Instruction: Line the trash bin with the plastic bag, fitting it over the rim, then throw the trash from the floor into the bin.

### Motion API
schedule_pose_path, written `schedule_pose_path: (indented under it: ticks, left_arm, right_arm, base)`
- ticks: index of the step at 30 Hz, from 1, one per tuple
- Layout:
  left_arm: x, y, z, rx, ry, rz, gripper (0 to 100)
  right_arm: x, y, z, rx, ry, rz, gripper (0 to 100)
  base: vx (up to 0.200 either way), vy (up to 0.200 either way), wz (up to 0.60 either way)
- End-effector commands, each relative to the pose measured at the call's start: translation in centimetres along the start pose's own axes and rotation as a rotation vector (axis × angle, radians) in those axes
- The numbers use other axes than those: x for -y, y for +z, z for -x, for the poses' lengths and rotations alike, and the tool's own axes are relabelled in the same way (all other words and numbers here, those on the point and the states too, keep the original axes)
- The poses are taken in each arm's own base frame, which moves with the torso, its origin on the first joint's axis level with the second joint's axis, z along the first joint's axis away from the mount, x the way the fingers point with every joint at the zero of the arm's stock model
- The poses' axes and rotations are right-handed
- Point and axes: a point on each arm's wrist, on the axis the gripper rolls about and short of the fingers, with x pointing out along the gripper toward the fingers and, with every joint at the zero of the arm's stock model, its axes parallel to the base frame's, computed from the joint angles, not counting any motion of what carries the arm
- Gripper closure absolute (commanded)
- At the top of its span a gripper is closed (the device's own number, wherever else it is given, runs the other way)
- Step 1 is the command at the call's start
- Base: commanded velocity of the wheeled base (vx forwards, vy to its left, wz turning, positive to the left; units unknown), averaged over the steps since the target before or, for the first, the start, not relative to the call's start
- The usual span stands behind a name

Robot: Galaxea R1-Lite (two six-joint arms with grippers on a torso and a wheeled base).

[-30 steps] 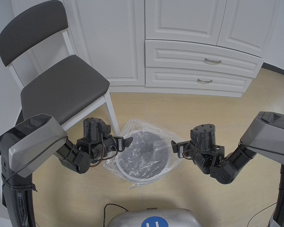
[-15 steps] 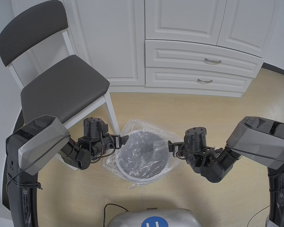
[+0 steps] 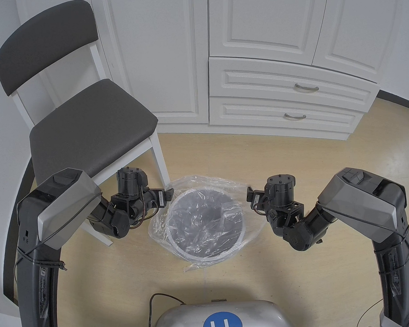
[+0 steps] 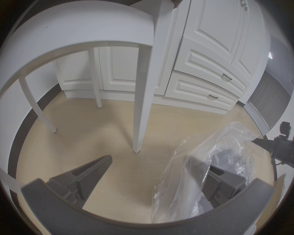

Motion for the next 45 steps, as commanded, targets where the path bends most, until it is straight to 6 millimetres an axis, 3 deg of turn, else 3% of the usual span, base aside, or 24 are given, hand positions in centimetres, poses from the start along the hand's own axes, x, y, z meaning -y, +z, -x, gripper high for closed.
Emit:
schedule_pose_path:
  ticks: [1,8,12,15,19,27,28,30,45]
  left_arm:
    - [-0.5,0.2,0.0,0.006,0.009,0.004,0]
    - [-0.3,-0.3,0.2,-0.011,0.006,0.002,0]
    - [0.2,-0.7,2.8,-0.064,-0.074,-0.023,0]
    - [0.6,0.5,4.7,-0.059,-0.181,-0.019,0]
    - [0.5,1.3,5.2,-0.042,-0.189,-0.013,0]
    - [-0.9,0.8,3.7,-0.048,-0.157,-0.001,0]
    - [-1.7,-0.8,2.0,-0.068,-0.139,0.007,0]
    - [-1.8,-1.4,1.2,-0.076,-0.134,0.009,0]
    - [-2.5,-0.8,-2.1,0.005,-0.009,0.117,0]
  right_arm:
    - [-0.2,-1.0,-1.1,0.003,-0.001,-0.034,0]
    - [-0.6,-1.8,-2.2,0.012,0.009,-0.102,0]
    - [-0.8,-1.2,-2.1,0.023,0.018,-0.125,0]
    - [-0.8,-0.8,-2.0,0.035,0.022,-0.136,0]
    - [-0.9,-0.6,-2.0,0.041,0.024,-0.147,0]
    - [-0.9,-0.8,-2.2,0.054,0.031,-0.162,0]
    - [-0.9,-1.0,-2.4,0.053,0.029,-0.161,0]
    - [-0.9,-0.9,-2.6,0.06,0.028,-0.167,0]
    - [-0.5,-1.4,-3.9,0.074,0.019,-0.219,0]
  base:
    - [0.0,0.0,0.0]
    - [0.0,0.0,0.0]
    - [0.0,0.0,0.0]
    - [0.0,0.0,0.0]
    - [0.0,0.0,0.0]
    - [0.0,0.0,0.0]
    - [0.0,0.0,0.0]
    - [0.0,0.0,0.0]
    - [0.0,0.0,0.0]
